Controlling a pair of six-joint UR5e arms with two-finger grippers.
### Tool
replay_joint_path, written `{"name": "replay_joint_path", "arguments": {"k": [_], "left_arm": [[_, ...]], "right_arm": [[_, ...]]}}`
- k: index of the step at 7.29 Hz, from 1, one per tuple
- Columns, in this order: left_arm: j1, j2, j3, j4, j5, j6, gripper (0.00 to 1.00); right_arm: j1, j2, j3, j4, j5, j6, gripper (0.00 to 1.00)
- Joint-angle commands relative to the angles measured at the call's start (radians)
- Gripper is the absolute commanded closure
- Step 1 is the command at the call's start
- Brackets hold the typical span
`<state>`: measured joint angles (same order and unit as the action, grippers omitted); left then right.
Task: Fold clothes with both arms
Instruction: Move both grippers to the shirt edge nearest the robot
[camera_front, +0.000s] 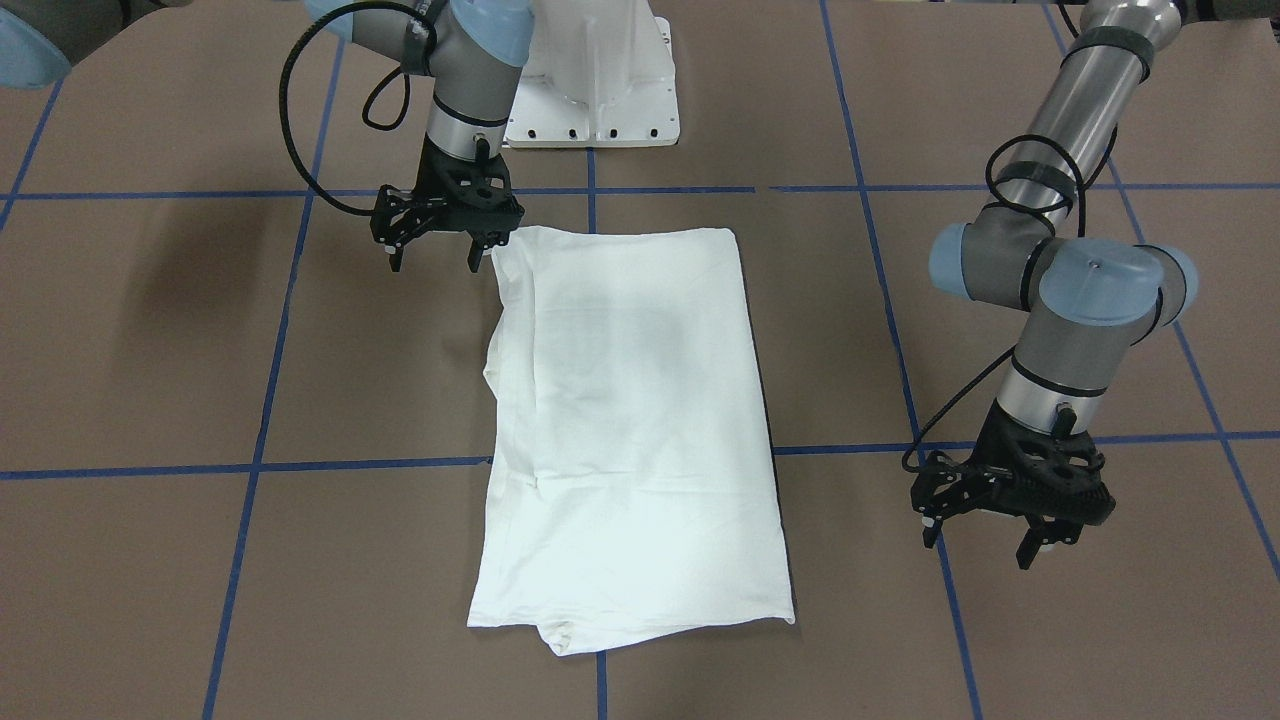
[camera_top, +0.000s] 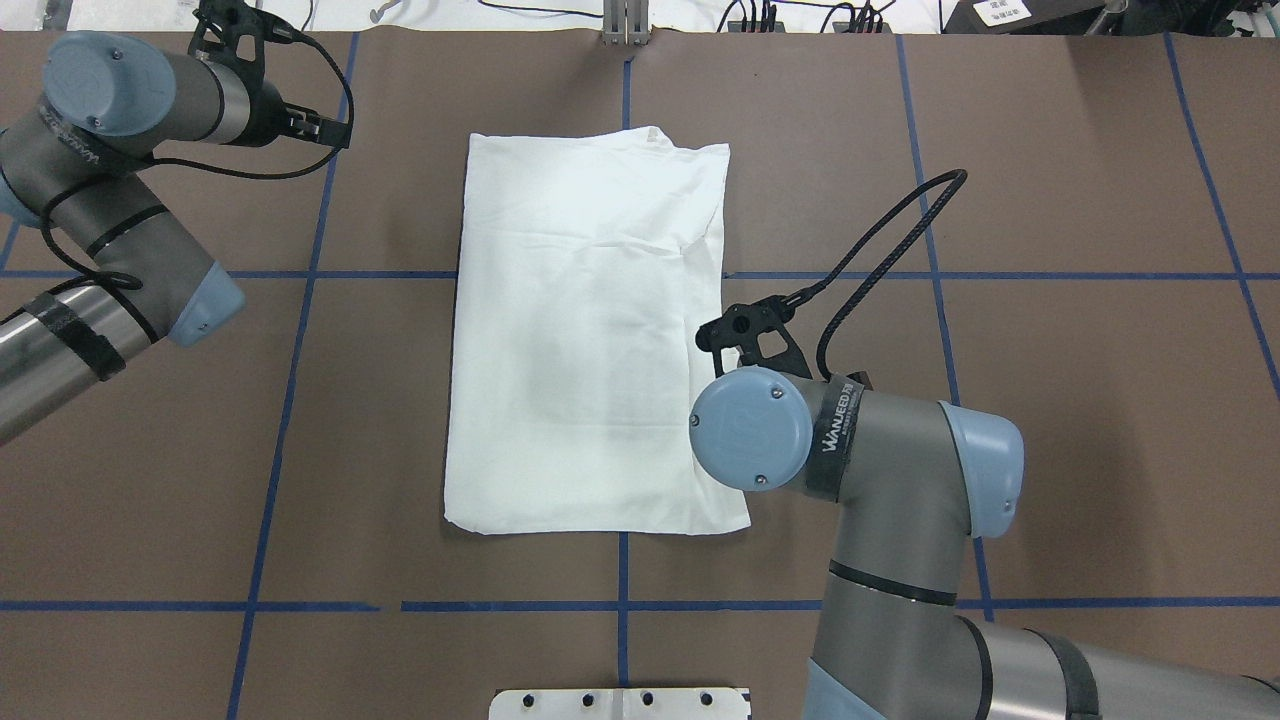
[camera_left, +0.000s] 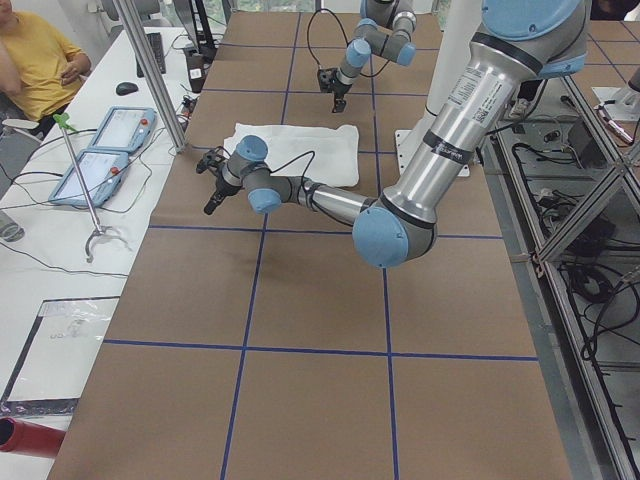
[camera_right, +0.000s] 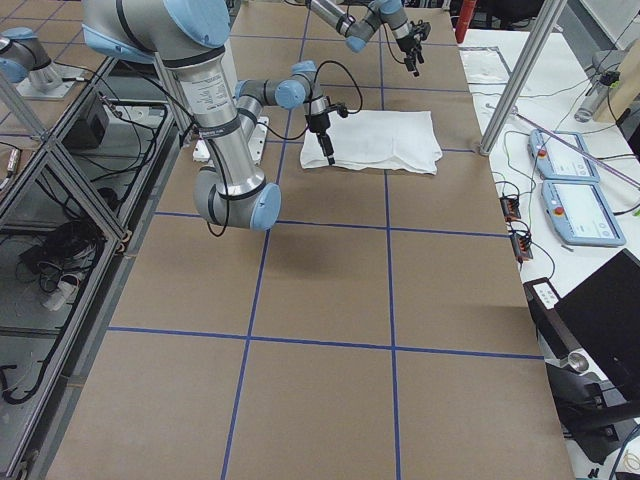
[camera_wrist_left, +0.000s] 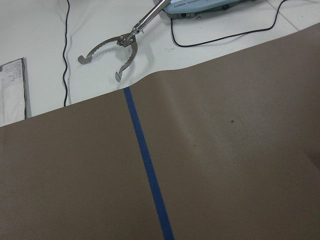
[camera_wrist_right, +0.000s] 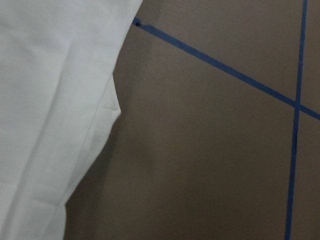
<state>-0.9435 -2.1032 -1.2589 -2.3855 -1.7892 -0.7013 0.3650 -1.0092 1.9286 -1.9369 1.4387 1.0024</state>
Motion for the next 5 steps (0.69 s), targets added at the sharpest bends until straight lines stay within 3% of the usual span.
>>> {"name": "replay_joint_path", "arguments": {"k": [1,3,4,5], "left_arm": [[0.041,0.084,-0.167,0.005,-0.076,-0.136,0.0],[0.162,0.223,-0.372,0.008,-0.07,-0.272,0.0],[0.239,0.282,-0.454,0.008,-0.065,-0.356,0.0],[0.324,0.328,-0.503,0.008,-0.009,-0.447,0.0]], "right_arm": [[0.028,-0.104,0.024,0.378,0.088,0.088,0.0],[0.028,-0.202,0.03,0.626,0.089,0.251,0.0],[0.025,-0.245,0.036,0.704,0.079,0.357,0.0],[-0.001,-0.255,0.041,0.711,0.034,0.481,0.0]]}}
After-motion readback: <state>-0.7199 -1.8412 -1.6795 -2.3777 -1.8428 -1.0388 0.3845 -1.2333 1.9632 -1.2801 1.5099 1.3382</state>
